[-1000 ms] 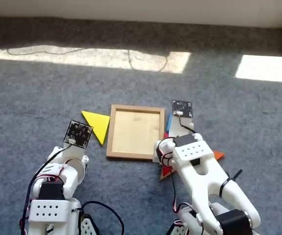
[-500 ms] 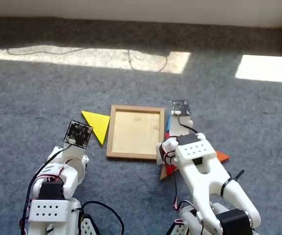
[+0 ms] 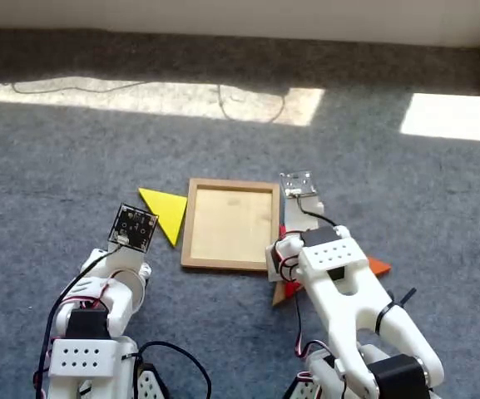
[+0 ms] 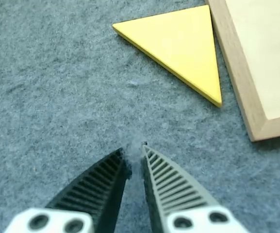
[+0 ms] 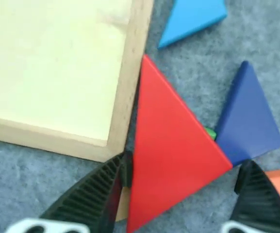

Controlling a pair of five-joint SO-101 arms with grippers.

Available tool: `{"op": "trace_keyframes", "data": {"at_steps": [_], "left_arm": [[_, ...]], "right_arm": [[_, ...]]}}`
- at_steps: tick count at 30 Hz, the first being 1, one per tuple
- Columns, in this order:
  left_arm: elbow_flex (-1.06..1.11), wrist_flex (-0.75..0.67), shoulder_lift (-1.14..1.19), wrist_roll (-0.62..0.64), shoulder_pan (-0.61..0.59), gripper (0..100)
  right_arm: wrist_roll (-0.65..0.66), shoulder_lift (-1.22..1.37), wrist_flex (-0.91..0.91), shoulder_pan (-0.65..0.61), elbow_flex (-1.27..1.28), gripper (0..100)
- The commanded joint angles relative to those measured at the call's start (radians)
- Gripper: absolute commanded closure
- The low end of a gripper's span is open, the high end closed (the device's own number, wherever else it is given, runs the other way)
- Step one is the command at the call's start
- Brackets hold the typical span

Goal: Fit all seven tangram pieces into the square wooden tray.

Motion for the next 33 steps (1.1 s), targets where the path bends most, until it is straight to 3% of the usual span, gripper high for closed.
{"op": "trace_keyframes", "data": {"at_steps": [1, 12, 18, 33], "left_arm": [[0.03, 0.005, -0.008, 0.005, 0.005, 95], [0.03, 0.005, -0.008, 0.005, 0.005, 95], [0.03, 0.005, -0.008, 0.005, 0.005, 95], [0.03, 0.005, -0.008, 0.005, 0.005, 95]], "right_arm": [[0.009, -0.005, -0.012, 0.007, -0.054, 67.0], [0.009, -0.005, -0.012, 0.007, -0.054, 67.7], [0.011, -0.005, -0.016, 0.007, -0.061, 81.1], [0.003, -0.007, -0.012, 0.005, -0.151, 81.1]]}}
